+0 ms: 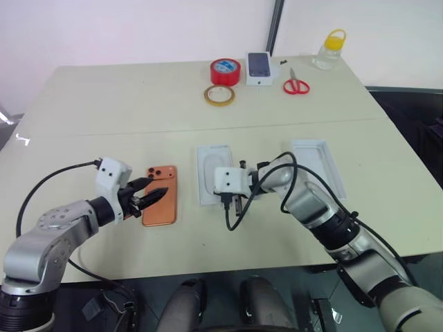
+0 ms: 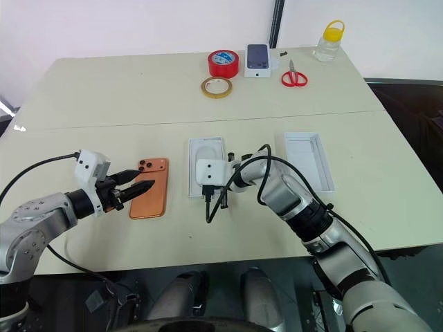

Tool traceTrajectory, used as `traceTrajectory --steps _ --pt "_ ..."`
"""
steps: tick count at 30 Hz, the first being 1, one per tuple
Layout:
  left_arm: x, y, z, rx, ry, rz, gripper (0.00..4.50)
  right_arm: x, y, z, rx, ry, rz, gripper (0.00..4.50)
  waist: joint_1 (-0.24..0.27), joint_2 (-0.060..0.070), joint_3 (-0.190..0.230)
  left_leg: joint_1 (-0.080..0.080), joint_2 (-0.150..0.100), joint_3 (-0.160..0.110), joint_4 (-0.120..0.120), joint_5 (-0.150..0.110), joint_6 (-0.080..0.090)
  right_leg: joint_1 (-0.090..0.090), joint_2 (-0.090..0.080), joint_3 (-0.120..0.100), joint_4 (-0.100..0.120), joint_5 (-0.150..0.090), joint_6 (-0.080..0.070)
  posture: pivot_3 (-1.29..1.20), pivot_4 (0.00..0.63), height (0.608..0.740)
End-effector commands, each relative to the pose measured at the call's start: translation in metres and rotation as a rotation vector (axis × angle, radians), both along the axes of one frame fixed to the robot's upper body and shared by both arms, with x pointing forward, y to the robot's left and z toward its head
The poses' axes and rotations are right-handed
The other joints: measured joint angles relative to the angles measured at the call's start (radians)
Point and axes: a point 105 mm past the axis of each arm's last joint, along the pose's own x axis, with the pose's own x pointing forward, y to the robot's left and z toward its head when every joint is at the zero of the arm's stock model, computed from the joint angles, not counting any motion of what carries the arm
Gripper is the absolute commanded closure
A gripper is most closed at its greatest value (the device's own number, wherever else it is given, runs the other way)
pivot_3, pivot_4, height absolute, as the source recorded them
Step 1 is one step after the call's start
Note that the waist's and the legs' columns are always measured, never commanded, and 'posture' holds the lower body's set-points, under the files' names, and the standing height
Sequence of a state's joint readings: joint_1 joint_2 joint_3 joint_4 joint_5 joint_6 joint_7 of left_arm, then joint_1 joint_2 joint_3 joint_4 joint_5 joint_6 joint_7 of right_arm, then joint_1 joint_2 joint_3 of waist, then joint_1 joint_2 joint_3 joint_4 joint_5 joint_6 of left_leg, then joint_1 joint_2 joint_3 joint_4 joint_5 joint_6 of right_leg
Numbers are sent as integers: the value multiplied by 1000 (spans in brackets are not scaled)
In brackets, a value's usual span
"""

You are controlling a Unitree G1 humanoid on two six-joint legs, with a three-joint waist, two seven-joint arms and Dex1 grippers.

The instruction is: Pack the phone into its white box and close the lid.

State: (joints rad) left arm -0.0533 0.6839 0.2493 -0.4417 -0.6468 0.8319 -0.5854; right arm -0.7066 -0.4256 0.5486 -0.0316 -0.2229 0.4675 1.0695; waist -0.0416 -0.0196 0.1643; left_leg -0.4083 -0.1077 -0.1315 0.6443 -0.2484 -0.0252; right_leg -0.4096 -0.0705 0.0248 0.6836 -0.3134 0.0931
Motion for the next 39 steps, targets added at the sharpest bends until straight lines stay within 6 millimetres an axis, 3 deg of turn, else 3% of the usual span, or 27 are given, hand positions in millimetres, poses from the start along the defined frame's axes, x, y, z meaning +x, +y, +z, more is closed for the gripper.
traceTrajectory --steps 1,4,9,16,22,39 --pt "3 1 12 -6 -39 18 1650 11 12 26 98 -91 -25 4476 -1 0 0 0 0 0 0 0 0 0 0 0 0 0 0 0 150 740" --pt "13 18 13 -51 -23 145 1650 24 22 46 208 -117 -108 4476 -1 0 0 0 0 0 0 0 0 0 0 0 0 0 0 0 150 740" --pt "22 43 3 -119 98 354 32 22 44 53 268 -107 -120 4500 0 -1 0 0 0 -1 0 0 0 0 1 0 1 0 0 0 150 740" --pt "21 40 -10 -187 325 396 32 9 77 38 196 -77 -63 4500 -1 -1 -1 0 0 -1 1 0 0 0 0 -1 1 0 0 0 150 740" --pt "10 30 -23 -172 477 336 32 4 85 17 27 -108 9 4500 -5 0 -1 0 0 -1 1 0 -1 -1 1 0 2 0 0 0 150 740" --pt "-17 -3 -38 -238 559 174 32 -4 101 -4 -79 -105 131 4500 -2 2 -3 2 0 -1 1 0 -1 1 1 0 1 0 0 0 150 740"
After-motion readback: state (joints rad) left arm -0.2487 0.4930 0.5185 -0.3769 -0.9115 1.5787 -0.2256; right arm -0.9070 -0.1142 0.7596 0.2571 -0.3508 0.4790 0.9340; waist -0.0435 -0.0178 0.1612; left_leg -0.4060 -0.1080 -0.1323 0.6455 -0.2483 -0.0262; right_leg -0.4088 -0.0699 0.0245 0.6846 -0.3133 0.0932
